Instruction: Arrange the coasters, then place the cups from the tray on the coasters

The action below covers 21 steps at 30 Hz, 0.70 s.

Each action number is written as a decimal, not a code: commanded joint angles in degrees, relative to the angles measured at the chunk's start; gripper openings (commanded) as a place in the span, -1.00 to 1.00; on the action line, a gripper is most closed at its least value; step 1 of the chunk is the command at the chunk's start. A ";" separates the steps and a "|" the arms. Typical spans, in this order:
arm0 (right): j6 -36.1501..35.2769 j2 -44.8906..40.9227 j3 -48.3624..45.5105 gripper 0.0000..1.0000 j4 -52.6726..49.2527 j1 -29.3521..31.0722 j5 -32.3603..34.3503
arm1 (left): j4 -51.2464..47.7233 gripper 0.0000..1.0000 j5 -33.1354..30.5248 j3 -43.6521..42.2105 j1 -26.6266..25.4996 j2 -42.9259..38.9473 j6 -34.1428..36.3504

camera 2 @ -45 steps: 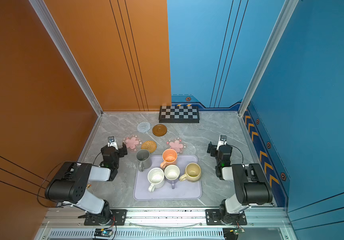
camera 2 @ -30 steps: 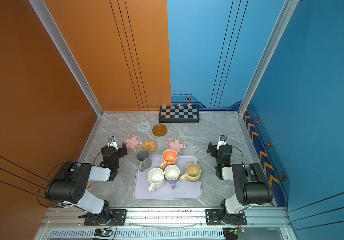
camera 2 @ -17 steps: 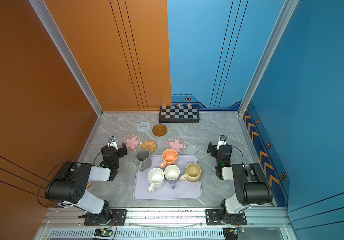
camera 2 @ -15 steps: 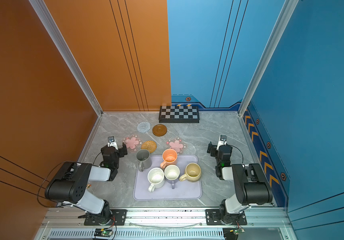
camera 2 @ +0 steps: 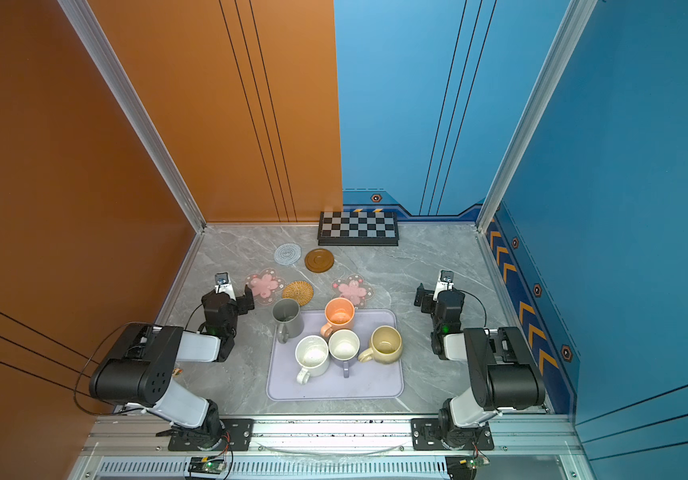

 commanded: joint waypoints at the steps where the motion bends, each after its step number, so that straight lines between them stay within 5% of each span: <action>1: -0.89 0.24 0.84 1.00 -0.70 0.33 0.54 | -0.79 0.96 1.50 0.55 0.26 -0.19 -0.02; 18: 1.51 -2.82 0.97 1.00 -3.11 -1.34 0.62 | -3.73 0.96 -0.67 0.92 -0.56 -2.97 0.04; 21: 1.57 -5.40 0.92 1.00 -5.47 -1.34 1.00 | -6.57 0.96 -5.84 1.26 -2.72 -6.30 1.53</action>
